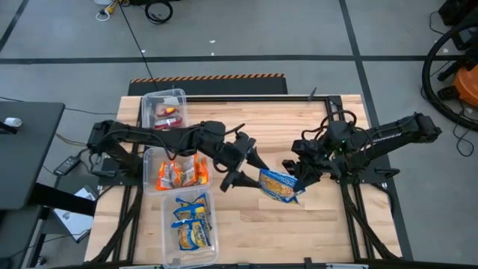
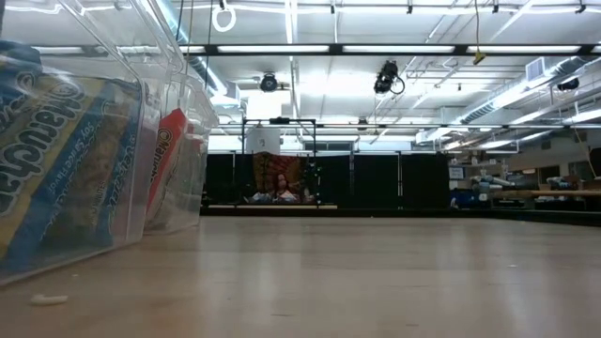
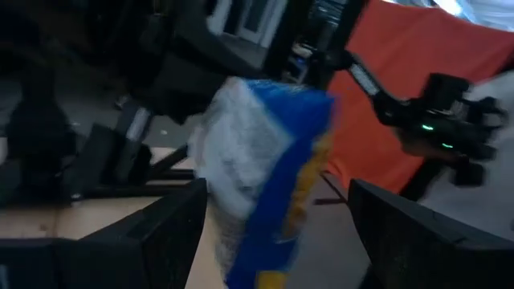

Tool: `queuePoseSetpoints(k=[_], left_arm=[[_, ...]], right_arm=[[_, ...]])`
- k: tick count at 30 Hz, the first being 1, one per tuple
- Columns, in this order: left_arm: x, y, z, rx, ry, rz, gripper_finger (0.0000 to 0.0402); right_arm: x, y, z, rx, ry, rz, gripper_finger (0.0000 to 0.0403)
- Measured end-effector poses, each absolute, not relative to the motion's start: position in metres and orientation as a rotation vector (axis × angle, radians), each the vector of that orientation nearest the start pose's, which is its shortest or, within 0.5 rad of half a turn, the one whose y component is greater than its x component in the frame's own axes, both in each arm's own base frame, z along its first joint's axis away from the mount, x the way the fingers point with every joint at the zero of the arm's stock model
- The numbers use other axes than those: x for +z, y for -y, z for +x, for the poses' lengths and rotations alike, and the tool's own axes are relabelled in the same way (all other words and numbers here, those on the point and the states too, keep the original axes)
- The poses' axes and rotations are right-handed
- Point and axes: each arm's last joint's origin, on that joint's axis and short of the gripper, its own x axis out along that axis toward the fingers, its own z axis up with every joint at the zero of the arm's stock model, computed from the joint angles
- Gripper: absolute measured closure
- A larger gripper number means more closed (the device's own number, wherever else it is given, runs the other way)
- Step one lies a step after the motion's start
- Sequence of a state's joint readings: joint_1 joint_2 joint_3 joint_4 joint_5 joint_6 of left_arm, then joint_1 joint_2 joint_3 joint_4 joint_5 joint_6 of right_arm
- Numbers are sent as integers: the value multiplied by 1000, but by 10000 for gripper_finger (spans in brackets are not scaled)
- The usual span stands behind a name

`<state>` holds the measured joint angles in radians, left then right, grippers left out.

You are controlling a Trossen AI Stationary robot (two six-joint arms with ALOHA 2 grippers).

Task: Sort Maruchan noodles
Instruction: Put the blue noodle pack into the bottom transparent bin

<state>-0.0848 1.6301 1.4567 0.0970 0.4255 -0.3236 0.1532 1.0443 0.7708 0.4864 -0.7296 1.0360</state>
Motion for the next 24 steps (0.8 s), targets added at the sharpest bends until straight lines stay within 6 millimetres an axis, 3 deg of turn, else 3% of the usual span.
queuePoseSetpoints(k=[8,16,24], left_arm=[[371,38,385,-383,-144,-315,92],[372,42,389,-528,-113,-320,99],[372,44,388,-536,-114,-306,135]], right_arm=[[347,-53,220,924,-200,862,391],[347,-45,223,853,-128,803,391],[348,-39,224,793,-91,810,387]])
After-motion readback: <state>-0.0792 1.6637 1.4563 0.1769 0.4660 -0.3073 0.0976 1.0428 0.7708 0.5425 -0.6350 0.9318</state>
